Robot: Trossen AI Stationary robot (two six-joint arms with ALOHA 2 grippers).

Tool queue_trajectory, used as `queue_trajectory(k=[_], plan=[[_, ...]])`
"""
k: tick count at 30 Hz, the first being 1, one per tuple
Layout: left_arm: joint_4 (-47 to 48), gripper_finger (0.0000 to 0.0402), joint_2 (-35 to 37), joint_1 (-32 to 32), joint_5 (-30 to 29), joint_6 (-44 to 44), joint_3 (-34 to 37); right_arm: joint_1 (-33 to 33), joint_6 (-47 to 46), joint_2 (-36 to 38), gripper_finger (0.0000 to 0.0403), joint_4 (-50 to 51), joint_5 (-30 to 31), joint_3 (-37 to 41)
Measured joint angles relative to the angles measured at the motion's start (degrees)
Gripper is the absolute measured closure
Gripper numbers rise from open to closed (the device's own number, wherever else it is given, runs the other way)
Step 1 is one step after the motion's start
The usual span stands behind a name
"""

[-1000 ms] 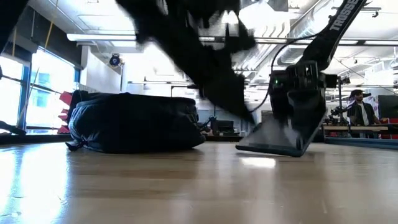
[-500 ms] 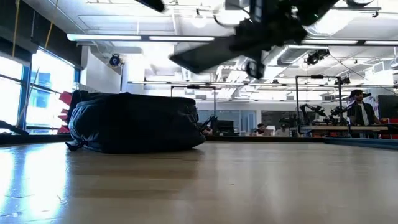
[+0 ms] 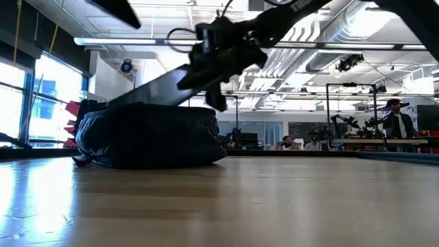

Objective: Unpack backpack
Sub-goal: Put the tablet into the transparent bag pack

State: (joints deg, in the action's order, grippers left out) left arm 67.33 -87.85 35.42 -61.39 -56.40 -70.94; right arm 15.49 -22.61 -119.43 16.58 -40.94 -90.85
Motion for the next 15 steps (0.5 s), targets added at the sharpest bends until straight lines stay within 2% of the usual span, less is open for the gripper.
queue_trajectory(k=[5, 9, 15], plan=[[-1.02, 0.0401, -0.51, -0.02, 0.88, -2.1, 3.3, -0.31, 1.93, -4.28, 0.0388, 3.95, -0.06, -2.19], [-4.22, 0.0401, -0.52, -1.03, 0.89, -1.78, 5.97, -0.31, 2.84, -5.13, 0.0353, 4.33, 0.24, -2.21], [-9.64, 0.0401, -0.48, -3.51, 0.83, 0.99, 8.89, -0.99, 10.04, -4.97, 0.0299, 4.92, 0.22, -2.17]])
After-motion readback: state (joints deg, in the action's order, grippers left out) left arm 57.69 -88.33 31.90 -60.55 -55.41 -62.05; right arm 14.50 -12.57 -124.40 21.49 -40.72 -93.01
